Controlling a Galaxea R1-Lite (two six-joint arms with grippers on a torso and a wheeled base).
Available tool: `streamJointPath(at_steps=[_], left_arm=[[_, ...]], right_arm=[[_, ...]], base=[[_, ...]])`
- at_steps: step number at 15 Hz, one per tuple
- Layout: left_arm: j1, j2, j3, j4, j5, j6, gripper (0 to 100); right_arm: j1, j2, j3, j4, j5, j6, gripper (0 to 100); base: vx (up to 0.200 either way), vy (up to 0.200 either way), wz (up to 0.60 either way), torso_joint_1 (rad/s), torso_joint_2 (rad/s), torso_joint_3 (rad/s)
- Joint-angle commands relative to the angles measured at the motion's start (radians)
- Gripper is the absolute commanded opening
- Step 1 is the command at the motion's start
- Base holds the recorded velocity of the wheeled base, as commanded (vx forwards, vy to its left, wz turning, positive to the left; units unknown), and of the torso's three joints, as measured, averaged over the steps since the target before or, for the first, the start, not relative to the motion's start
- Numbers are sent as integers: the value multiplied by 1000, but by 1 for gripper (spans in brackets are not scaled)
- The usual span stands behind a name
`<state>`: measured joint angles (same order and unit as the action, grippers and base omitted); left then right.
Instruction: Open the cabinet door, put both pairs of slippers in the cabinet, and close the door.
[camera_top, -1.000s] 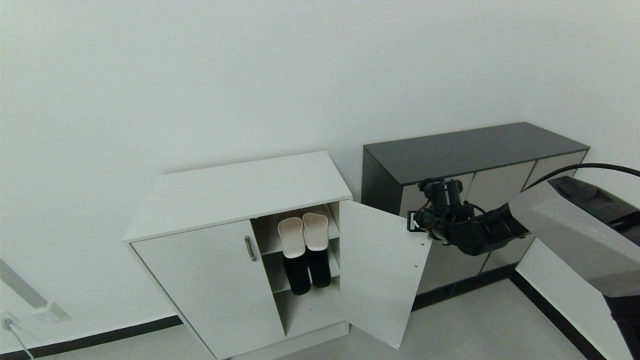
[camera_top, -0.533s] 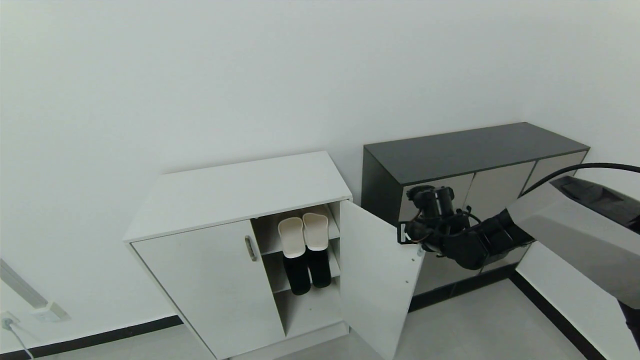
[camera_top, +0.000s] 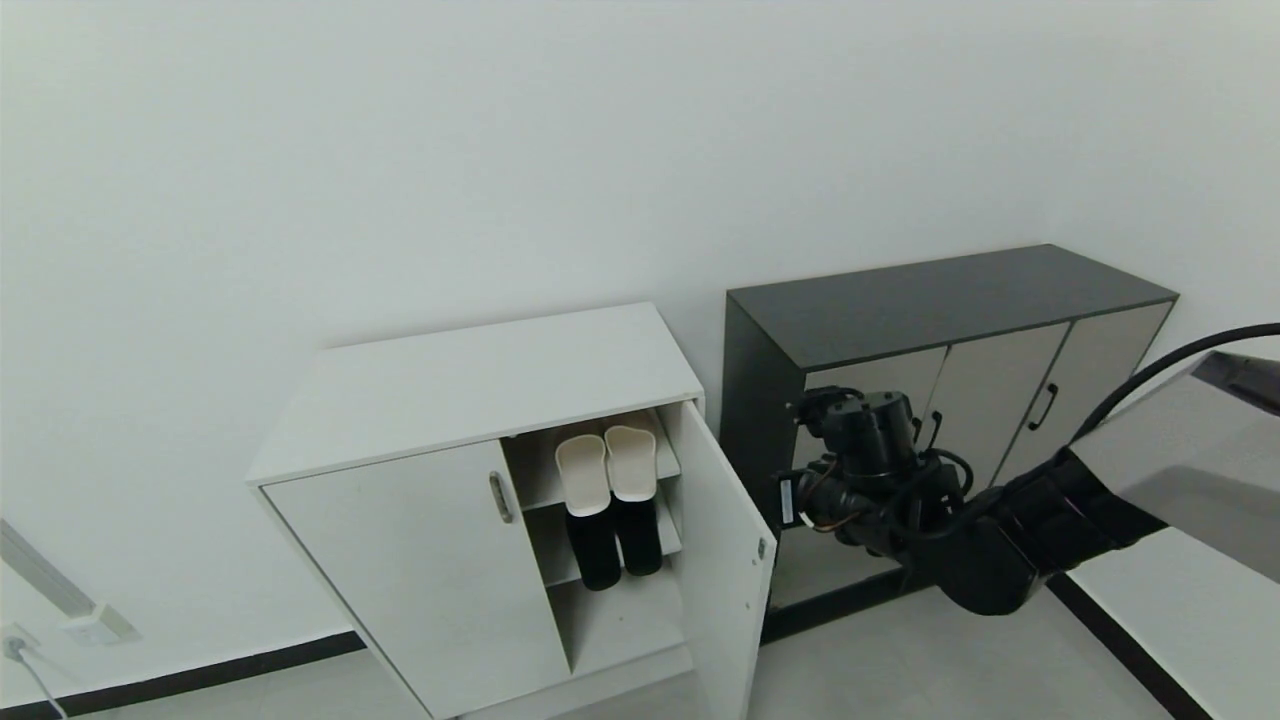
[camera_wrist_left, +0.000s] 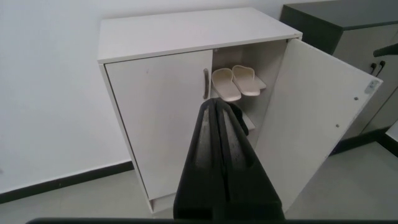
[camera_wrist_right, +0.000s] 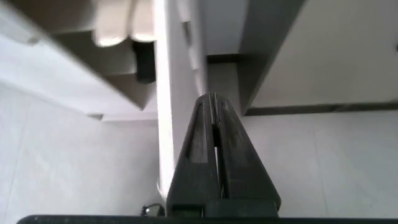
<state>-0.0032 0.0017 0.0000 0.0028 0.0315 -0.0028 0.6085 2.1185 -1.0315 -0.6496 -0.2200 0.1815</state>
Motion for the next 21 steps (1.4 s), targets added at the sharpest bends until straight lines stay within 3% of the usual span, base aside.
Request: streamJointPath(at_steps=[1, 10, 17, 21], left_arm=[[0, 0, 0, 0, 1, 0, 0], [0, 0, 0, 0, 2, -2, 0], [0, 0, 0, 0, 2, -2, 0], [0, 0, 0, 0, 2, -2, 0]], right_arm=[[20, -42, 68, -32, 1, -54, 0], [39, -28, 102, -111, -7, -85, 0], [50, -26, 122, -143, 50, -88, 0], [46, -17, 123, -162, 53, -89, 0]], base=[[0, 0, 0, 0, 0, 0], [0, 0, 0, 0, 0, 0], [0, 0, 600, 0, 4, 4], [0, 0, 0, 0, 0, 0]])
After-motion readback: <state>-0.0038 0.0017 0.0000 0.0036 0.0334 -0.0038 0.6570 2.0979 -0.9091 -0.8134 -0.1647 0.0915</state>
